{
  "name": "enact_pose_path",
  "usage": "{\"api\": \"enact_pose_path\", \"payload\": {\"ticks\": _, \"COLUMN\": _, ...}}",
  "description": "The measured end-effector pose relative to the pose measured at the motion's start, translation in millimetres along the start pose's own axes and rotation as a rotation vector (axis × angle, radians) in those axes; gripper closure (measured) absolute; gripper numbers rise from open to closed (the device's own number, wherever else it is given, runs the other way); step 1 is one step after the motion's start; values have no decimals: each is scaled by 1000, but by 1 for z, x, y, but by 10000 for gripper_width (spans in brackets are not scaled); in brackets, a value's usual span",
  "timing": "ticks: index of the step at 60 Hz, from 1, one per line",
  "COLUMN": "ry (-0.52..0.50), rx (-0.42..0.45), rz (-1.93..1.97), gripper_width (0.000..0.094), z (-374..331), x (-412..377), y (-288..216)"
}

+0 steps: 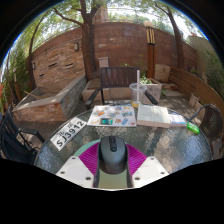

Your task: Arrange mouse

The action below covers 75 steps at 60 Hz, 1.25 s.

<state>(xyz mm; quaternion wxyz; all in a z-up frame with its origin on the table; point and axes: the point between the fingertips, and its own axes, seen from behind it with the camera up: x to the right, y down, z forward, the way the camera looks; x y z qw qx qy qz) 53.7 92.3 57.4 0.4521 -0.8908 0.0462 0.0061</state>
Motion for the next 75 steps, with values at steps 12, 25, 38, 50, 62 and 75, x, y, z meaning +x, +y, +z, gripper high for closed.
{"api": "enact_pose_path", "payload": {"ticks": 12, "ry": 27, "rx": -117, "rz": -43, "gripper_width": 400, "z": 32, "x": -15, "y": 60}}
{"api": "enact_pose_path", "payload": {"ticks": 25, "ry": 69, "rx": -61, "rz": -94, "gripper_width": 68, "z": -35, "x": -24, "y": 23}}
{"api": "enact_pose_path", "payload": {"ticks": 38, "ry": 98, "rx": -23, "rz": -103, "gripper_width": 83, "z": -152, "x": -42, "y": -8}}
{"api": "enact_pose_path", "payload": {"ticks": 50, "ry": 125, "rx": -5, "rz": -93, "gripper_width": 83, "z": -234, "x": -51, "y": -6}}
{"api": "enact_pose_path", "payload": {"ticks": 62, "ry": 125, "rx": -4, "rz": -100, "gripper_width": 84, "z": -277, "x": -58, "y": 10}}
{"api": "enact_pose_path", "payload": {"ticks": 75, "ry": 104, "rx": -15, "rz": -100, "gripper_width": 82, "z": -293, "x": -66, "y": 22}}
